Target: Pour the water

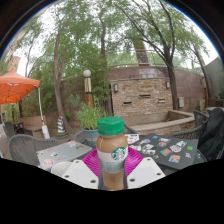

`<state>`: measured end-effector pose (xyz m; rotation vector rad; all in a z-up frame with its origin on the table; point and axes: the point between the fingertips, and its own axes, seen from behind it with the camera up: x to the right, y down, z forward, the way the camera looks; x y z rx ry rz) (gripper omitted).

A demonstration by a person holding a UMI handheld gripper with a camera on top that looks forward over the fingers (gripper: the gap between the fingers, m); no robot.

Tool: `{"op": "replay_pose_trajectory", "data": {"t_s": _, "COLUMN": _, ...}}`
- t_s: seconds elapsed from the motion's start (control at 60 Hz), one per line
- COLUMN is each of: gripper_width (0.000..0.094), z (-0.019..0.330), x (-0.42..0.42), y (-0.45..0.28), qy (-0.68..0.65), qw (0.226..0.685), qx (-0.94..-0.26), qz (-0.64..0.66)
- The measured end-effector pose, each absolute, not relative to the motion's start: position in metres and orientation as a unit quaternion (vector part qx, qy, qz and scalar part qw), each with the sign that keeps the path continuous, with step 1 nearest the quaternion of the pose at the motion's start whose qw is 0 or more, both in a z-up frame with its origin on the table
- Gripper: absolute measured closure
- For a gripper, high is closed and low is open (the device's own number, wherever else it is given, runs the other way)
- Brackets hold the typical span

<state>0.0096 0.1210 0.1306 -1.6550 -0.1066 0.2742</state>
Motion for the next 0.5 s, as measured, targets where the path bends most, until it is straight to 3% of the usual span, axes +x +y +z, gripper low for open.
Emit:
{"op": "replay_pose_trajectory", "data": {"t_s": 0.217, "gripper_width": 0.066, "z": 0.077, "x": 0.027, "y": 0.126, "qy": -0.066, "qw": 0.636, "qx": -0.759, "qz": 0.122}}
{"op": "replay_pose_trajectory", "data": {"t_s": 0.5, "gripper_width": 0.0653, "z": 0.078, "x": 0.033, "y": 0.118, "qy": -0.082, "qw": 0.631, "qx": -0.763, "qz": 0.111}}
